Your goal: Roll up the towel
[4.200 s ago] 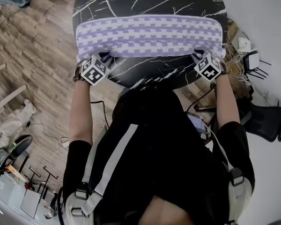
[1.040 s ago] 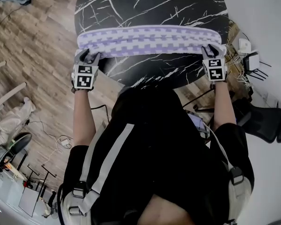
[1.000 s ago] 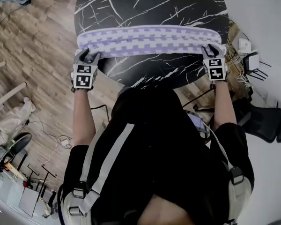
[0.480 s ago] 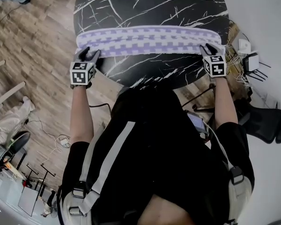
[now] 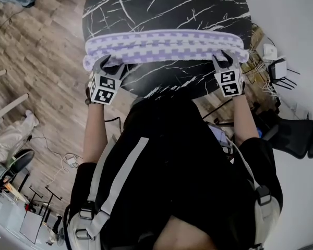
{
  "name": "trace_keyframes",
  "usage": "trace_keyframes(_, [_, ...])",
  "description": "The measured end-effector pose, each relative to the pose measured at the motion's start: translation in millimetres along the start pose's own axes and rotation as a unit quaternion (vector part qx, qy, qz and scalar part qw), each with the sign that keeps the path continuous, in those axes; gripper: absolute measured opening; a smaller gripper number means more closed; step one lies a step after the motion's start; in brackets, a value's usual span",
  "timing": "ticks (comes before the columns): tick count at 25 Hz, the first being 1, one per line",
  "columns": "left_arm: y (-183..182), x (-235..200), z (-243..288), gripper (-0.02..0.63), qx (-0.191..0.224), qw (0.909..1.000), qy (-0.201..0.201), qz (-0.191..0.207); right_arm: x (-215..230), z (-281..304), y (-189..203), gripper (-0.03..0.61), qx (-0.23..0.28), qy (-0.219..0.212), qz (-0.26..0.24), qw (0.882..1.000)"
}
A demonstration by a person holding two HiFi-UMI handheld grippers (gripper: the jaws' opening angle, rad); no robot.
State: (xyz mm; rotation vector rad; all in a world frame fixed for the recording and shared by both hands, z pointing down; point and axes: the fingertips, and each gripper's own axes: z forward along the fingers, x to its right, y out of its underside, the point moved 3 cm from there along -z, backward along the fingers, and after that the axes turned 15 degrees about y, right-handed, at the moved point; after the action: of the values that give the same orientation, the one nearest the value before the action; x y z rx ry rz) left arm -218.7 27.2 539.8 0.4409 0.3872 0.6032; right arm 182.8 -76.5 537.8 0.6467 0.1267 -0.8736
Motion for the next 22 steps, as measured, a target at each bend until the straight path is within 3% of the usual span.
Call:
trace_keyframes(3, [-7.3, 20.7, 11.9, 0.245, -0.006, 0.9993, 0.025, 0.028, -21.0, -5.6, -1.1, 0.146, 0.009, -0.024, -0.021, 0.999])
trace_keyframes(7, [-2.7, 34.9, 29.1, 0.245, -0.051, 0.9950, 0.039, 0.076, -37.6, -3.6, 16.3, 0.152, -0.003, -0.040, -0.084, 0.996])
trace_keyframes(15, [17.7, 19.2, 38.9, 0.244, -0.123, 0.9845, 0.036, 0.120, -14.6, 18.5, 50.6, 0.156, -0.041, -0.043, -0.182, 0.982])
trace_keyframes(22, [13.7, 5.9, 50.3, 0.243, -0.149, 0.9803, 0.083, 0.100, -10.6, 26.5, 46.1, 0.155, -0.074, -0.125, -0.198, 0.969])
